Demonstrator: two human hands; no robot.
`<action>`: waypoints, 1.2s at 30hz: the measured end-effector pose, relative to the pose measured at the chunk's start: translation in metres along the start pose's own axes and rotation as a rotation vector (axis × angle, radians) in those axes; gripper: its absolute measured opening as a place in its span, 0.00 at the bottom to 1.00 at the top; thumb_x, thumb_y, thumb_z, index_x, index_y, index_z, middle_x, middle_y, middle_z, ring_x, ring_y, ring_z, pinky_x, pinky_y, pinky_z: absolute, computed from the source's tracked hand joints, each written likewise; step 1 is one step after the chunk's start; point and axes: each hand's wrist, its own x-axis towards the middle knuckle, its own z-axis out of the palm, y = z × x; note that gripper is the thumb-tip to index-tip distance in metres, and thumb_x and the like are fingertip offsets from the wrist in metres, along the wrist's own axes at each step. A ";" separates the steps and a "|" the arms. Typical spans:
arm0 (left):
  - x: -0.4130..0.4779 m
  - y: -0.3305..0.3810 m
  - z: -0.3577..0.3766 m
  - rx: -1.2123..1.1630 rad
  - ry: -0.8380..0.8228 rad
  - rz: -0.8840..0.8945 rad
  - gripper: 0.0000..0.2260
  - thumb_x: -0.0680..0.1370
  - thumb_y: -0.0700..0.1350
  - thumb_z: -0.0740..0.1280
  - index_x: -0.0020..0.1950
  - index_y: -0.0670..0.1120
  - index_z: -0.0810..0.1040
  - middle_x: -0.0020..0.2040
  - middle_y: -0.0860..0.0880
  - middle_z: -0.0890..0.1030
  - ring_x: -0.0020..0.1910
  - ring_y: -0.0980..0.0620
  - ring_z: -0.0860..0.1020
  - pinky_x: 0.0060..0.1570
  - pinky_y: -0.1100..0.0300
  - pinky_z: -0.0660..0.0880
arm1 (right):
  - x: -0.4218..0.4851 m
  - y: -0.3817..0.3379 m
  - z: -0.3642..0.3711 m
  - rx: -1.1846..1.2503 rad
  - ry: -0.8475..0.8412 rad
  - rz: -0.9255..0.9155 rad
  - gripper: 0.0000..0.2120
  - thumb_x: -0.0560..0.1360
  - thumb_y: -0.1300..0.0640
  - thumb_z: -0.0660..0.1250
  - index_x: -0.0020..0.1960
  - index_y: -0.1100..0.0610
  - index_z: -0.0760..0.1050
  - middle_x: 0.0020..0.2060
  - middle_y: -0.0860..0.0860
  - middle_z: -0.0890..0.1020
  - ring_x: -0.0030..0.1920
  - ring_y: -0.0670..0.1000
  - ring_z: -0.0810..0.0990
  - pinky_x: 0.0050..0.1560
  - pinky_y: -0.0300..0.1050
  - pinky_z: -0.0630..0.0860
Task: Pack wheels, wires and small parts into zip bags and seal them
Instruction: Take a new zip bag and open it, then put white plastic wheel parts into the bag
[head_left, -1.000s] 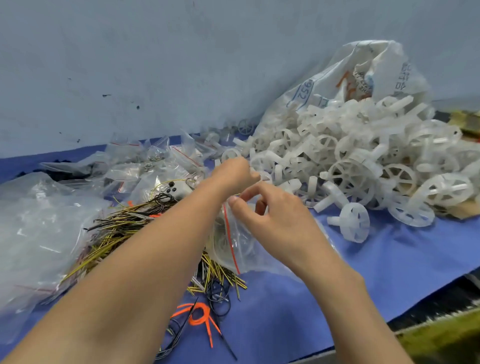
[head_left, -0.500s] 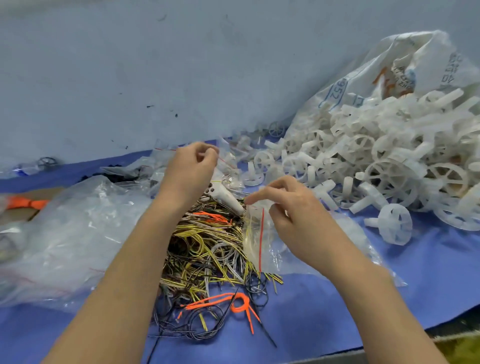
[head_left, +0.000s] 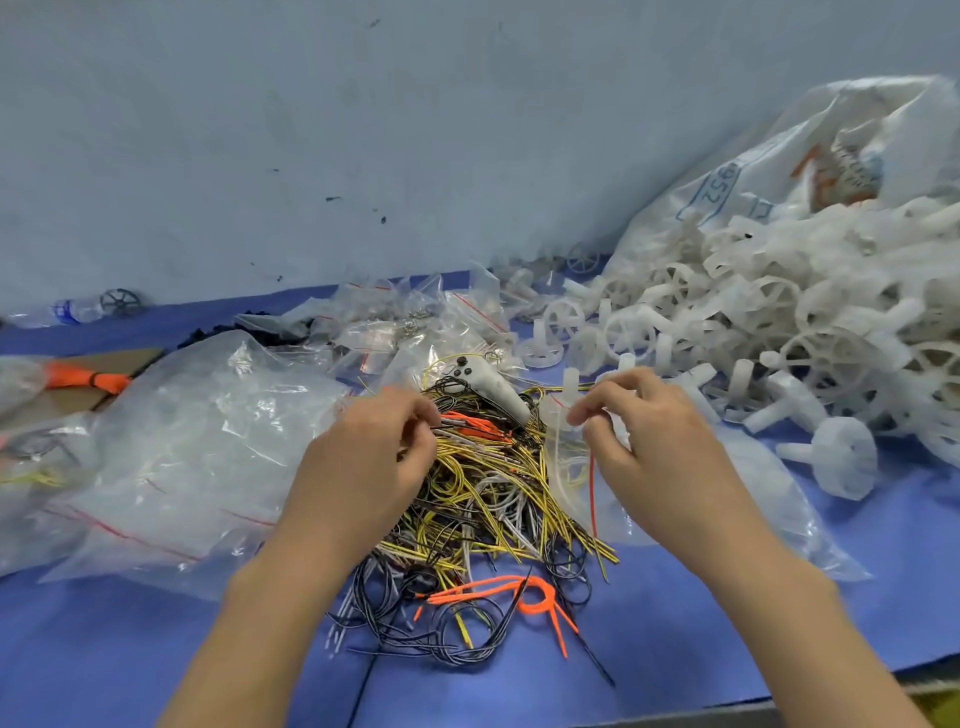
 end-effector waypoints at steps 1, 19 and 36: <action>-0.004 -0.001 0.003 0.034 -0.029 0.034 0.05 0.78 0.46 0.64 0.50 0.57 0.77 0.46 0.59 0.78 0.45 0.56 0.75 0.40 0.57 0.73 | 0.001 0.000 0.000 0.000 -0.002 0.001 0.09 0.78 0.54 0.61 0.47 0.47 0.80 0.54 0.45 0.76 0.55 0.51 0.72 0.58 0.52 0.70; 0.011 -0.007 0.008 -0.526 0.068 -0.300 0.03 0.76 0.52 0.71 0.46 0.55 0.82 0.39 0.62 0.80 0.35 0.62 0.76 0.36 0.70 0.69 | 0.001 -0.003 0.000 -0.006 -0.011 0.017 0.10 0.78 0.52 0.59 0.48 0.47 0.80 0.53 0.46 0.76 0.55 0.52 0.73 0.59 0.52 0.69; 0.029 0.011 -0.013 -1.647 0.268 -0.634 0.07 0.80 0.41 0.66 0.56 0.39 0.74 0.43 0.41 0.84 0.50 0.46 0.84 0.43 0.63 0.80 | -0.002 -0.015 -0.007 0.107 0.118 -0.015 0.11 0.77 0.51 0.59 0.51 0.48 0.80 0.51 0.44 0.77 0.53 0.49 0.74 0.57 0.47 0.69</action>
